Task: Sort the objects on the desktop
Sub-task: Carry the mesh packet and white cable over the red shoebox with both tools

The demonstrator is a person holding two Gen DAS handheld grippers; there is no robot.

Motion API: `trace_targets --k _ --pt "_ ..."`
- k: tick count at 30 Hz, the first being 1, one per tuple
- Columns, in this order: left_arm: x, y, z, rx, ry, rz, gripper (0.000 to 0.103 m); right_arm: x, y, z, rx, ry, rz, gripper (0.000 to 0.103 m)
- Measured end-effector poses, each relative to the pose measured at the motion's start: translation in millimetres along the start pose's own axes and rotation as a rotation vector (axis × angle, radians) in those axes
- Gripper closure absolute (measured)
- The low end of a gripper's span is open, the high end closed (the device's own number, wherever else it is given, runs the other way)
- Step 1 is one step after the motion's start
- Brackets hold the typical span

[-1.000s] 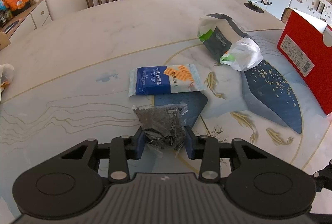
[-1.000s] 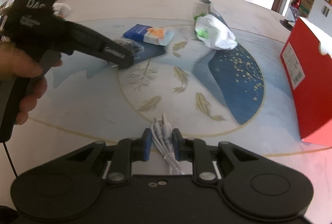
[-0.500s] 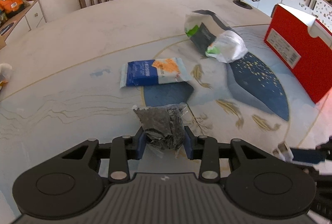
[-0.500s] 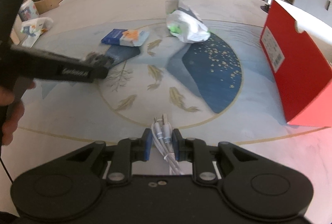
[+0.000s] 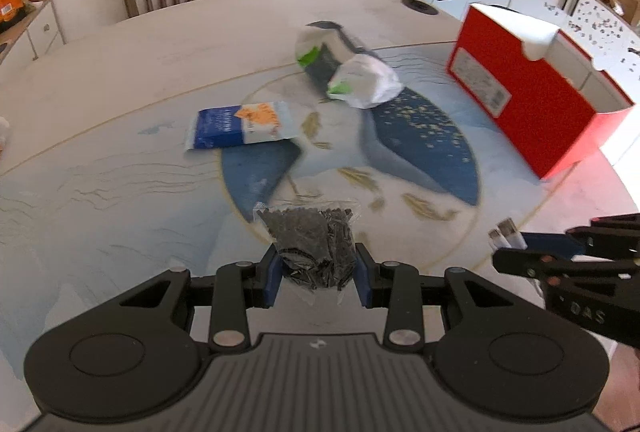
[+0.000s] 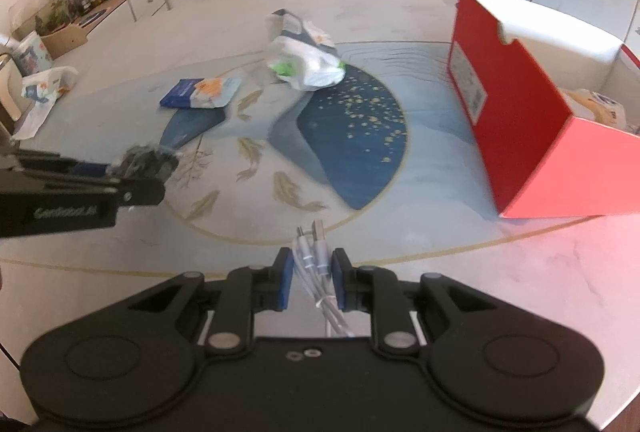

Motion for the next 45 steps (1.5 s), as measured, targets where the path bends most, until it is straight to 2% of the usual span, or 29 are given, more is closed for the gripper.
trace_targets --k 13,26,35,45 --pt "11 -50 24 -0.094 -0.010 -0.067 0.068 15 -36 32 0.004 -0.045 -0.099 0.084" --pt "38 -93 40 -0.170 -0.030 -0.120 0.068 37 -76 65 0.017 -0.071 -0.185 0.083" --pt "59 -126 37 -0.217 -0.040 -0.149 0.068 45 -107 75 0.019 -0.076 -0.224 0.083" --pt "83 -164 16 -0.268 -0.036 -0.185 0.068 54 -150 73 -0.001 -0.074 -0.270 0.083"
Point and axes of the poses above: each gripper's, at about its wrist camera, not at the fingertips, and z roughly against the way its jaws point, y to its left, x to its top, the point moved 10 cm from there along -z, roughly the way its jaws point, and after that the axes turned 12 degrees about -x, right-handed, at the moved point
